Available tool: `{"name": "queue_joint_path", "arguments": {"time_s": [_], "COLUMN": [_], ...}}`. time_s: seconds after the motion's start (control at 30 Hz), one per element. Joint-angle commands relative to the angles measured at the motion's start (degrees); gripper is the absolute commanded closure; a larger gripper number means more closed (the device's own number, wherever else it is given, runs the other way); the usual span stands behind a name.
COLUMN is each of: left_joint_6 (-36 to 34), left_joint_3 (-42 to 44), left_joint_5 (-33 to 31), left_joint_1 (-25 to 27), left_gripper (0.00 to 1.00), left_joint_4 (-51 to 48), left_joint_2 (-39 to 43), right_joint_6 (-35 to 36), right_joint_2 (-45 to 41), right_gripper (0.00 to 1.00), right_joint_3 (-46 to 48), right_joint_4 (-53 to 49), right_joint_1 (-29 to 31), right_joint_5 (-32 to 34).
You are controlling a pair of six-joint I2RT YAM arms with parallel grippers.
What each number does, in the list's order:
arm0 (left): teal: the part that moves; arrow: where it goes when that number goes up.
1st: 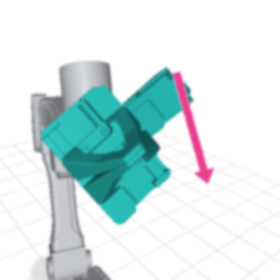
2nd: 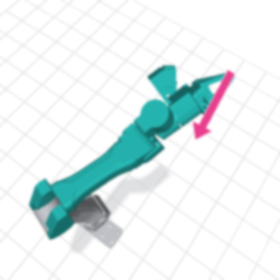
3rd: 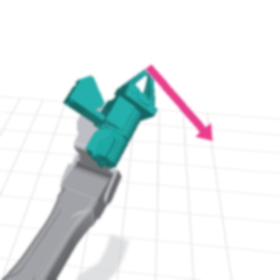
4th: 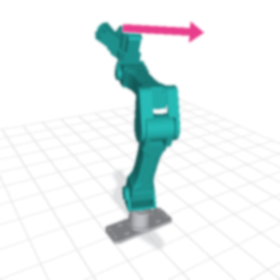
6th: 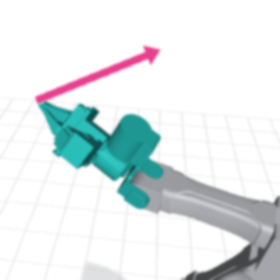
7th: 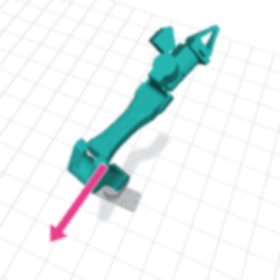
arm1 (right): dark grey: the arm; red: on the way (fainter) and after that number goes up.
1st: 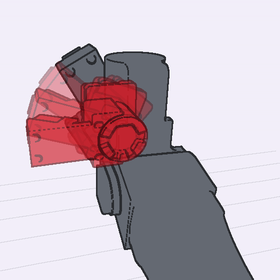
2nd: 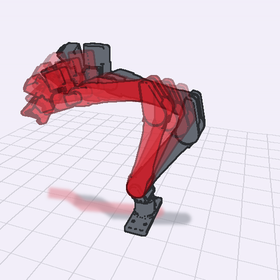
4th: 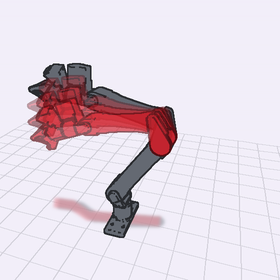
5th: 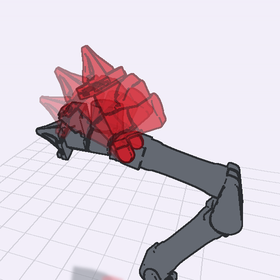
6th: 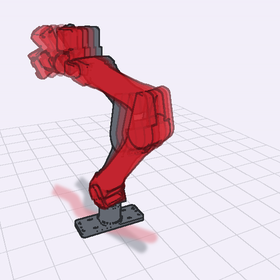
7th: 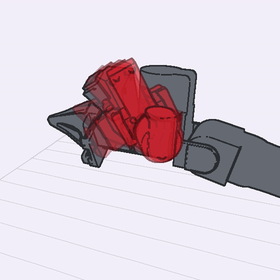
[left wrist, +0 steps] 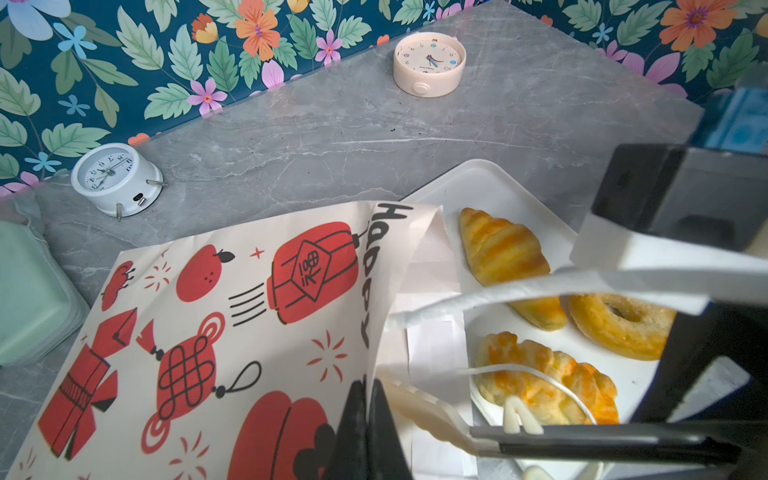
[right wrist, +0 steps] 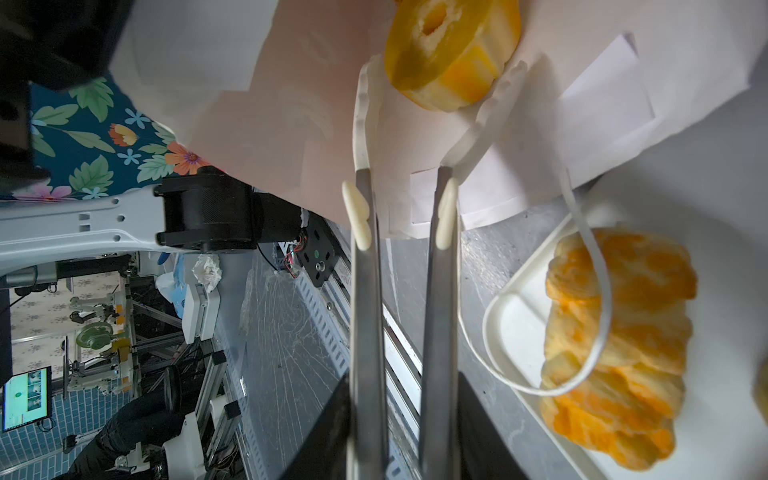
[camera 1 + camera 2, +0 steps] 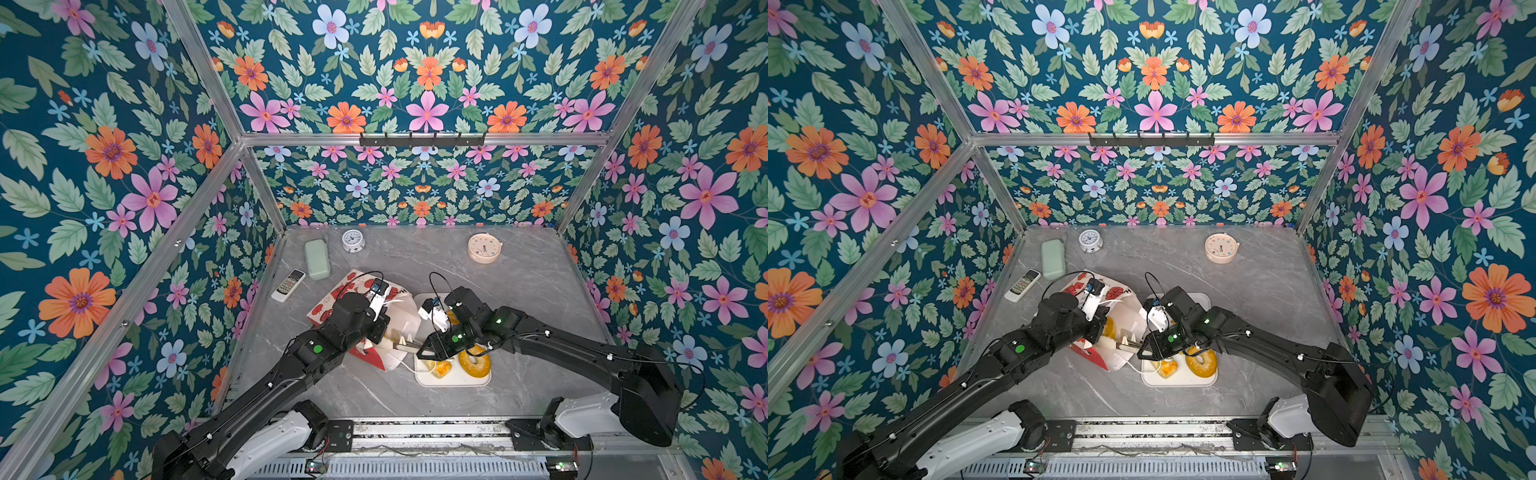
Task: Take the fake bread out of the paper bag
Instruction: 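Hold the striped bread in the right tongs above the tray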
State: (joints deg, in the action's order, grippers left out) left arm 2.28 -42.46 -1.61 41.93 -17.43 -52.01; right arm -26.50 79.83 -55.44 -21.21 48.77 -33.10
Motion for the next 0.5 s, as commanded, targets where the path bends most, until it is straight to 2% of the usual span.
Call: {"name": "queue_joint_path", "arguments": {"time_s": [0.0, 0.33, 0.47], "left_joint_6": [0.09, -0.09, -0.09], "left_joint_3": [-0.35, -0.72, -0.72], "left_joint_5": [0.10, 0.37, 0.38], "left_joint_1": [-0.05, -0.09, -0.08], "left_gripper": [1.00, 1.00, 1.00], "left_joint_4": [2.05, 1.96, 1.96], "left_joint_2": [0.18, 0.19, 0.22], "right_joint_6": [0.74, 0.06, -0.31], "right_joint_2": [0.78, 5.98, 7.27], "right_gripper": [0.65, 0.68, 0.78], "right_joint_3": [-1.03, -2.48, -3.14], "right_joint_4": [1.78, 2.94, 4.12], "right_joint_1": [-0.09, -0.52, -0.61], "right_joint_5": [-0.83, -3.03, -3.81]}}
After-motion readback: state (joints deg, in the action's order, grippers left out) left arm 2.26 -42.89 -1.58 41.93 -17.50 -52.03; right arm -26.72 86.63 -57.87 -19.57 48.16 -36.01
